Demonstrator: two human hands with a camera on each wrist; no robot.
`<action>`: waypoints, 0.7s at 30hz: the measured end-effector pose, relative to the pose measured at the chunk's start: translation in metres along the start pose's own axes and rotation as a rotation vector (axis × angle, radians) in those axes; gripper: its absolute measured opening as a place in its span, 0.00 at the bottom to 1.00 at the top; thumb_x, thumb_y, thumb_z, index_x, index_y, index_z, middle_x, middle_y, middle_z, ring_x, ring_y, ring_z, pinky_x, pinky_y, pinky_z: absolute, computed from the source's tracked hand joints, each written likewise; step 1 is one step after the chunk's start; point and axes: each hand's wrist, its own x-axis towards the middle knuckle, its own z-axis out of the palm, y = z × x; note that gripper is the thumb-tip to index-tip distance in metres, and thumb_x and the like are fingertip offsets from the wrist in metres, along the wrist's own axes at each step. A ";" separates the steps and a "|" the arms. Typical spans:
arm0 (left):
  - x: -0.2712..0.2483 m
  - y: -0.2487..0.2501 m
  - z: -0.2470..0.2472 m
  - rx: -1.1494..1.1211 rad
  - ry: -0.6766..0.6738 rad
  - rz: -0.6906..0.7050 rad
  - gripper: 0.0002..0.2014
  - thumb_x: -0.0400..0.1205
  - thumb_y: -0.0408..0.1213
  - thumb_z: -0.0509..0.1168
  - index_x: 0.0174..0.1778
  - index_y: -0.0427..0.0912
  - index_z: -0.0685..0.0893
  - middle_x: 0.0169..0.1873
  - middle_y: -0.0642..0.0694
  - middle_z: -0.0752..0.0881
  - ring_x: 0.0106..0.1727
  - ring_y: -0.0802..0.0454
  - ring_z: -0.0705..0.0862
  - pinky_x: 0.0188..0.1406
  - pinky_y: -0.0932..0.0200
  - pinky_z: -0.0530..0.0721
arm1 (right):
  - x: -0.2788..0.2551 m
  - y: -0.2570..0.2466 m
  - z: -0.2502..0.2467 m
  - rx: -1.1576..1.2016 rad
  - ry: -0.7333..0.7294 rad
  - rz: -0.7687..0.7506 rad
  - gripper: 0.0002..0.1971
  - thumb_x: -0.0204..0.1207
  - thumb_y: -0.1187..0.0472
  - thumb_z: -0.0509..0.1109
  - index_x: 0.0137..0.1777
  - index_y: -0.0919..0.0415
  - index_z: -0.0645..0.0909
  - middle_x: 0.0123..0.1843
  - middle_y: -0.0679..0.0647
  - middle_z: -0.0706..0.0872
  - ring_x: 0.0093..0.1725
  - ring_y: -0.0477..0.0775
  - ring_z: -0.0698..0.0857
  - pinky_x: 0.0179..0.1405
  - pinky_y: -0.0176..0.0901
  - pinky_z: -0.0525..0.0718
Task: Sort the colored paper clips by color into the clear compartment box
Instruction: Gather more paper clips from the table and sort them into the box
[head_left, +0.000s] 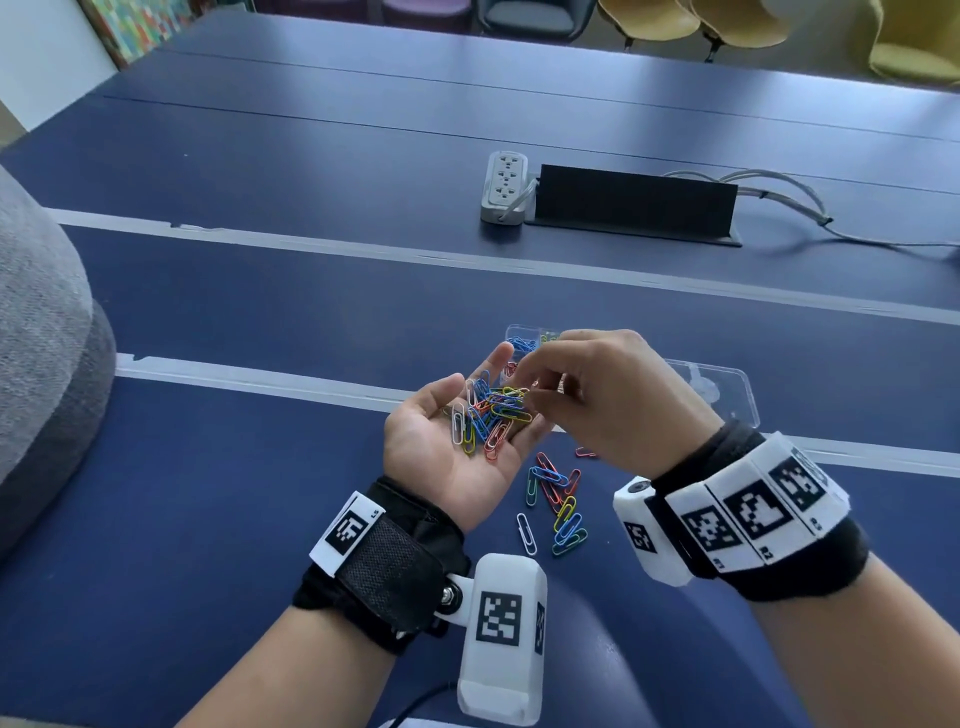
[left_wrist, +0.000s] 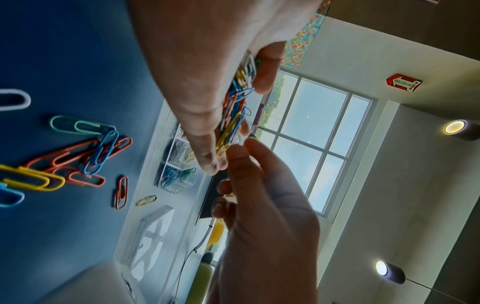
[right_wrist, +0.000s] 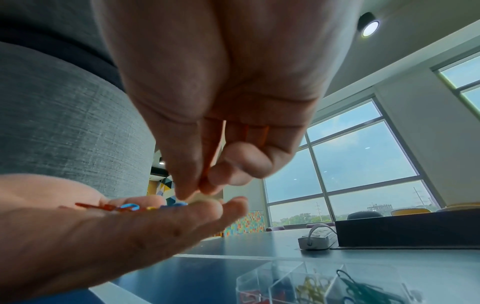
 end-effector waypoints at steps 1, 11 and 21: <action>0.001 -0.001 0.000 0.002 -0.001 0.002 0.25 0.78 0.40 0.52 0.67 0.32 0.80 0.62 0.28 0.83 0.60 0.32 0.83 0.62 0.31 0.79 | 0.000 -0.002 -0.001 0.027 0.027 -0.008 0.05 0.69 0.61 0.71 0.44 0.55 0.87 0.34 0.51 0.84 0.31 0.48 0.77 0.38 0.46 0.82; 0.000 -0.002 -0.003 0.077 0.185 0.010 0.19 0.84 0.46 0.52 0.46 0.36 0.84 0.39 0.43 0.85 0.43 0.49 0.84 0.44 0.59 0.85 | 0.011 -0.033 0.014 -0.141 -0.245 -0.022 0.13 0.72 0.45 0.68 0.56 0.44 0.82 0.42 0.46 0.76 0.45 0.55 0.81 0.45 0.53 0.83; 0.003 -0.004 -0.003 0.077 0.091 0.046 0.18 0.82 0.35 0.51 0.40 0.34 0.85 0.40 0.38 0.89 0.42 0.43 0.89 0.42 0.49 0.90 | 0.024 -0.027 0.009 -0.073 -0.105 0.047 0.07 0.75 0.52 0.67 0.47 0.48 0.85 0.47 0.48 0.82 0.47 0.54 0.83 0.47 0.52 0.83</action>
